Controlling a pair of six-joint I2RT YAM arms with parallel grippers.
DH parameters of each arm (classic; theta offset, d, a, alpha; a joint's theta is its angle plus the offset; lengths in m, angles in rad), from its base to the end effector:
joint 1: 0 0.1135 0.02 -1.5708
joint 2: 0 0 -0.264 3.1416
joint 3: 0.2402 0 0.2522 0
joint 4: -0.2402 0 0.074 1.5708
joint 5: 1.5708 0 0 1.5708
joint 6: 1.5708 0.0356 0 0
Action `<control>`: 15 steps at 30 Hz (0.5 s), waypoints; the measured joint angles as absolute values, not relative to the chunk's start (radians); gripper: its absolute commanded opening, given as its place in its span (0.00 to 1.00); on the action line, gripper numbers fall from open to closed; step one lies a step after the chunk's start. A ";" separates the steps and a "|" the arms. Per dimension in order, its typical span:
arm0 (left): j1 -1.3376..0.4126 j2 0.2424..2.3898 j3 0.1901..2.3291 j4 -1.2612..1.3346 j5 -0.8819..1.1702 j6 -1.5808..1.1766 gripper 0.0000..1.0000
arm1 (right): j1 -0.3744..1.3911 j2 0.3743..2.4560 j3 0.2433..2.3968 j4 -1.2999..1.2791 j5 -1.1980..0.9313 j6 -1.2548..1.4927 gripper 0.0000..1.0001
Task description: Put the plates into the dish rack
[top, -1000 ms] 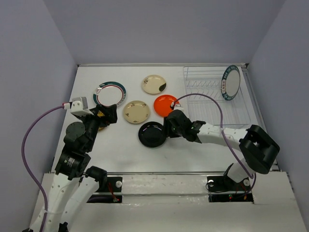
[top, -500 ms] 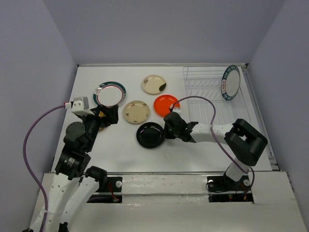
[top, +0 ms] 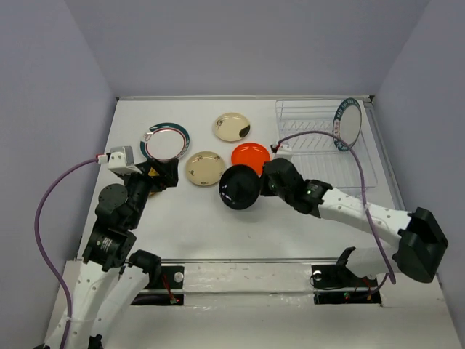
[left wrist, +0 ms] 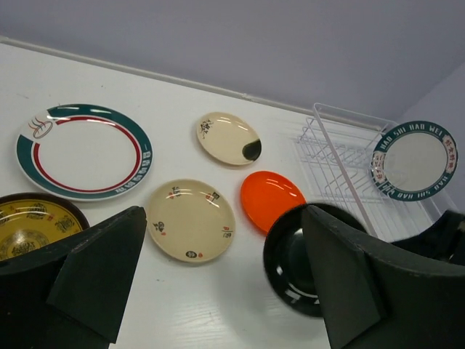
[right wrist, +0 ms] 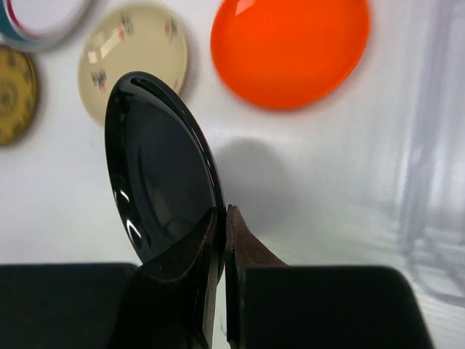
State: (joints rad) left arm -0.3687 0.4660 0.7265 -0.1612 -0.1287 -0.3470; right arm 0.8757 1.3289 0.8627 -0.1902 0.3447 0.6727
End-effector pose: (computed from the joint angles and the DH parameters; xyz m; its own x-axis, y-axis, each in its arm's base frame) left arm 0.1081 -0.0369 0.3640 0.0059 -0.3638 -0.9314 0.2555 0.9011 -0.3504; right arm 0.1935 0.2133 0.2477 -0.6493 0.1371 -0.7481 -0.1877 0.9243 0.3323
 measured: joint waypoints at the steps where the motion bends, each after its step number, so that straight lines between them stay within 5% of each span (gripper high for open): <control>1: -0.369 0.462 0.727 -0.161 -0.127 -0.345 0.99 | 0.862 1.295 0.910 -0.231 0.393 0.632 0.07; 8: -0.369 0.444 0.727 -0.159 -0.111 -0.338 0.99 | 0.529 1.219 1.140 -0.266 0.617 0.387 0.07; 15: -0.390 0.433 0.727 -0.158 -0.097 -0.331 0.99 | 0.296 1.389 1.371 -0.227 0.870 0.017 0.07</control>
